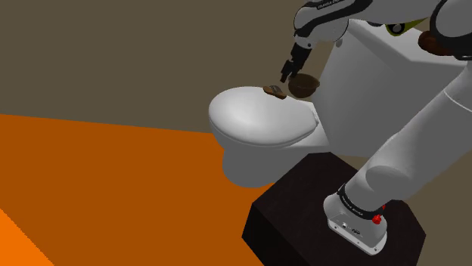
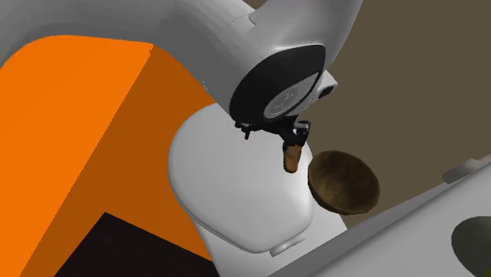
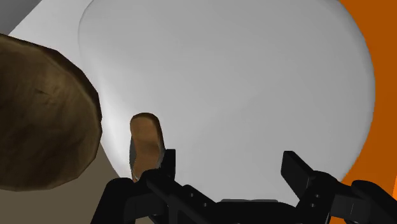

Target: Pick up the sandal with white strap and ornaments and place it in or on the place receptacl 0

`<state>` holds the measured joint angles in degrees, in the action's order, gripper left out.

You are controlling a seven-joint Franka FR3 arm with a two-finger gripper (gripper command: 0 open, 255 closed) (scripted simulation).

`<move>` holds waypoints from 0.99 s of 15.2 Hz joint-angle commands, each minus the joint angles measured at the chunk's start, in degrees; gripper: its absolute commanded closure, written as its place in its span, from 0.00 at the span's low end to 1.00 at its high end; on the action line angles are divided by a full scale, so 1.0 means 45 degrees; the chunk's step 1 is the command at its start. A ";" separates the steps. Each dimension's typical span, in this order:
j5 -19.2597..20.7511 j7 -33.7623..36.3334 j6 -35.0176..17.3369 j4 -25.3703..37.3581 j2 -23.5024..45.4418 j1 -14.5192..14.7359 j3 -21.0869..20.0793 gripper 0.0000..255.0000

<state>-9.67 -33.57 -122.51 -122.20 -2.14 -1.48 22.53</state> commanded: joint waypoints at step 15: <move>-0.3944 -0.3356 -0.0254 0.4960 0.6562 -0.1753 -0.0284 0.00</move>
<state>-27.06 -48.43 -123.06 -99.83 26.82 -9.30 21.45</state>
